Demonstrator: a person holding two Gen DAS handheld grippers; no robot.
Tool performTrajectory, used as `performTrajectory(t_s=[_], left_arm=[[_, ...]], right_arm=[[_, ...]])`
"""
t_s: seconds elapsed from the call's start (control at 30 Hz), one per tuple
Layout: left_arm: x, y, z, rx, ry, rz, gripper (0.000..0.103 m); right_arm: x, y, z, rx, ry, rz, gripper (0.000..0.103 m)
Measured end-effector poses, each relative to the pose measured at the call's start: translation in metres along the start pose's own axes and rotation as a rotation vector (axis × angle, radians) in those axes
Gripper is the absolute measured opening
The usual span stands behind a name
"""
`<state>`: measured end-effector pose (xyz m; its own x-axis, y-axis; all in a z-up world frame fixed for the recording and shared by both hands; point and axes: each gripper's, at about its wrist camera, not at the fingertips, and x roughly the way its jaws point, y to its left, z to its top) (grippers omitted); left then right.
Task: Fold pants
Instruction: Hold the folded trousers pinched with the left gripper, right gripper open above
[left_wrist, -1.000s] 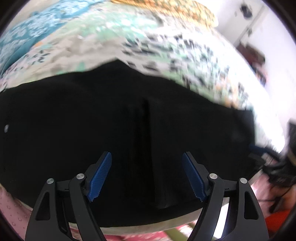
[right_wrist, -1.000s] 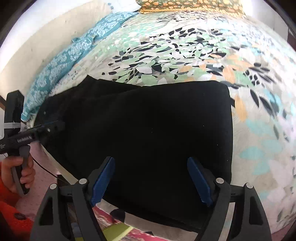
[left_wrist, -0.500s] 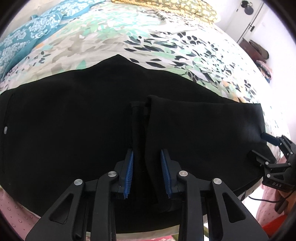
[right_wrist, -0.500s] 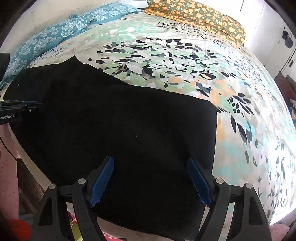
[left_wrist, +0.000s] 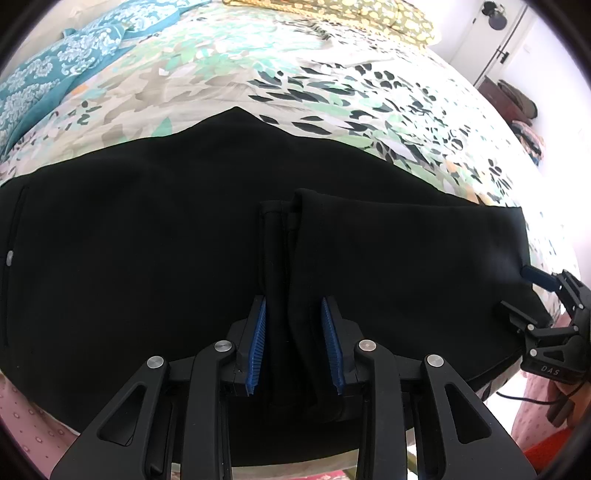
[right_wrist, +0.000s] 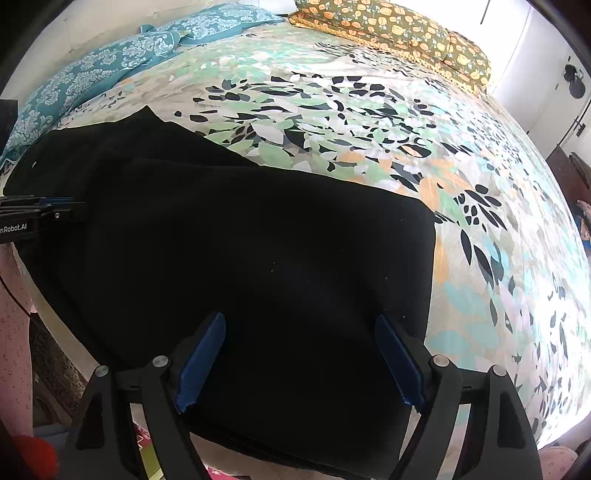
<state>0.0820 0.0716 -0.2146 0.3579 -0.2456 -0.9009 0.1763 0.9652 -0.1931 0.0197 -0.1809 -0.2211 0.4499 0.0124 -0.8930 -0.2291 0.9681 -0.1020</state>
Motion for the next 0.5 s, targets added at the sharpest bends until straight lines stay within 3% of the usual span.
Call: performTrajectory(t_s=[0.5], left_arm=[[-0.0002,-0.0036,0.0,0.017,-0.001,0.021,0.031]], right_arm=[[0.004,-0.0053,-0.0036,0.033,0.012,-0.003,0.094]])
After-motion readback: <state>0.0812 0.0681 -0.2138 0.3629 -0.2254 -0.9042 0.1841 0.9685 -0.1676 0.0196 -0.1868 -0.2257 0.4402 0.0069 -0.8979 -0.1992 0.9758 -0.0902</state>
